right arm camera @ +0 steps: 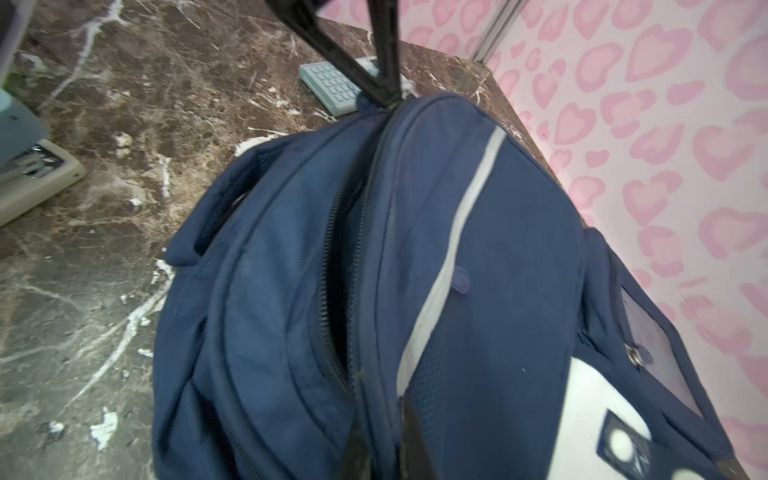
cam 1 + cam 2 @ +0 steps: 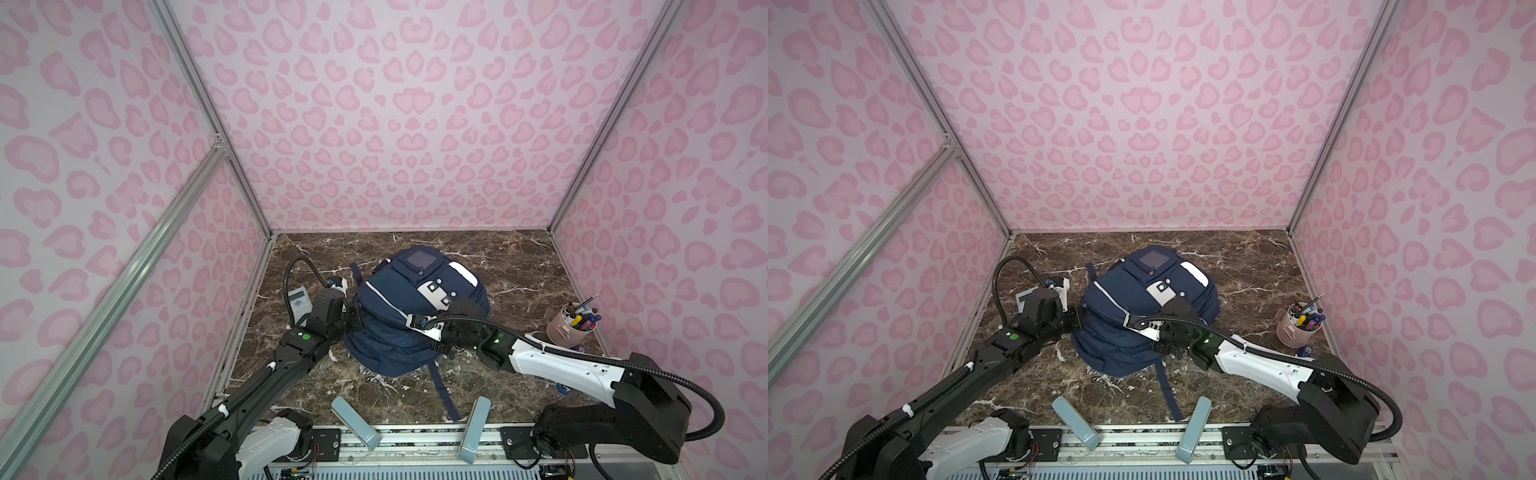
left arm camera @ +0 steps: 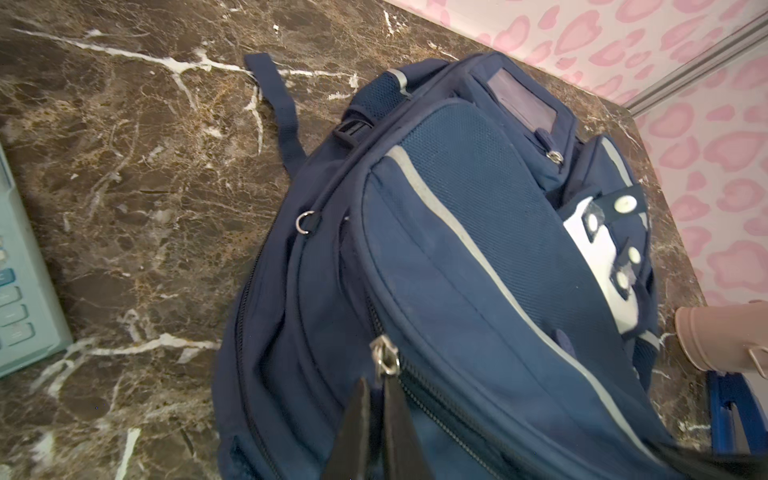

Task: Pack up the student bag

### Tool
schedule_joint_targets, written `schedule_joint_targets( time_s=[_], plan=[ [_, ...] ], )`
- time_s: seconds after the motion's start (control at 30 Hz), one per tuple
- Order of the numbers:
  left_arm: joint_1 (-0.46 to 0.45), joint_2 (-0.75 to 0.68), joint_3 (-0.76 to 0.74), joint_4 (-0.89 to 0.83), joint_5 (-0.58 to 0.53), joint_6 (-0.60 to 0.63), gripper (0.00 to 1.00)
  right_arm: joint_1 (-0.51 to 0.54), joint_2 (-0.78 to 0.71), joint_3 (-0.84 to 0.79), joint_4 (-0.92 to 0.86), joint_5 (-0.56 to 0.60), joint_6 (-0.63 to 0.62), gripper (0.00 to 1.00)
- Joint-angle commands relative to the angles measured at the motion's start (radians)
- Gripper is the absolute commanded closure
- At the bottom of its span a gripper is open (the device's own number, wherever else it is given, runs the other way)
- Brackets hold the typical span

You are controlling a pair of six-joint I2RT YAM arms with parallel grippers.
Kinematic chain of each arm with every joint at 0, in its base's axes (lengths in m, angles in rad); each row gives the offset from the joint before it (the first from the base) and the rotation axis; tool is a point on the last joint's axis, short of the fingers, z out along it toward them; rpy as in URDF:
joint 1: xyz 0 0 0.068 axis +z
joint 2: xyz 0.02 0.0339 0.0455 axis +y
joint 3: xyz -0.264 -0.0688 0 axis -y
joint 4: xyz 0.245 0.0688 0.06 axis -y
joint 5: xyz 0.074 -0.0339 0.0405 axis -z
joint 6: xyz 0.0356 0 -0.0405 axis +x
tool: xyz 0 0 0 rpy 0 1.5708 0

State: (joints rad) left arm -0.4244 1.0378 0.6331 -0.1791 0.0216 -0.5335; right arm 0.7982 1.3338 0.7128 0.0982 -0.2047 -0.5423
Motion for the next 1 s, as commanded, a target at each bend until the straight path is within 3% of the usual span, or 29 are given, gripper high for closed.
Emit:
schedule_joint_targets(
  time_s=[0.0, 0.07, 0.2, 0.3, 0.47, 0.57, 0.7, 0.87, 0.97],
  plan=[
    [-0.012, -0.075, -0.052, 0.004, -0.027, -0.051, 0.97, -0.029, -0.02, -0.014, -0.067, 0.252, 0.04, 0.97],
    [-0.054, -0.112, -0.067, -0.012, -0.001, -0.085, 0.97, -0.037, -0.069, -0.024, -0.067, 0.226, 0.072, 0.73],
    [-0.171, -0.135, -0.084, 0.011, 0.026, -0.146, 0.97, -0.014, -0.16, -0.016, -0.081, 0.059, 0.17, 0.29],
    [-0.256, -0.121, -0.058, 0.007, 0.007, -0.172, 0.97, 0.054, -0.183, 0.006, -0.114, 0.045, 0.163, 0.26],
    [-0.33, -0.098, -0.035, 0.044, 0.015, -0.204, 0.97, 0.178, -0.072, 0.057, -0.07, 0.113, 0.08, 0.29],
    [-0.339, -0.097, -0.031, 0.034, 0.006, -0.206, 0.97, 0.192, 0.037, 0.168, -0.145, 0.148, 0.109, 0.37],
    [-0.34, -0.103, -0.044, 0.033, 0.025, -0.208, 0.97, 0.192, 0.138, 0.242, -0.185, 0.248, 0.146, 0.54],
    [-0.308, -0.11, -0.035, -0.013, -0.017, -0.176, 0.97, 0.19, 0.137, 0.219, -0.261, 0.182, 0.108, 0.95],
    [-0.234, -0.094, -0.019, -0.029, -0.017, -0.136, 0.97, 0.175, 0.083, 0.164, -0.275, 0.115, 0.06, 1.0]
  ],
)
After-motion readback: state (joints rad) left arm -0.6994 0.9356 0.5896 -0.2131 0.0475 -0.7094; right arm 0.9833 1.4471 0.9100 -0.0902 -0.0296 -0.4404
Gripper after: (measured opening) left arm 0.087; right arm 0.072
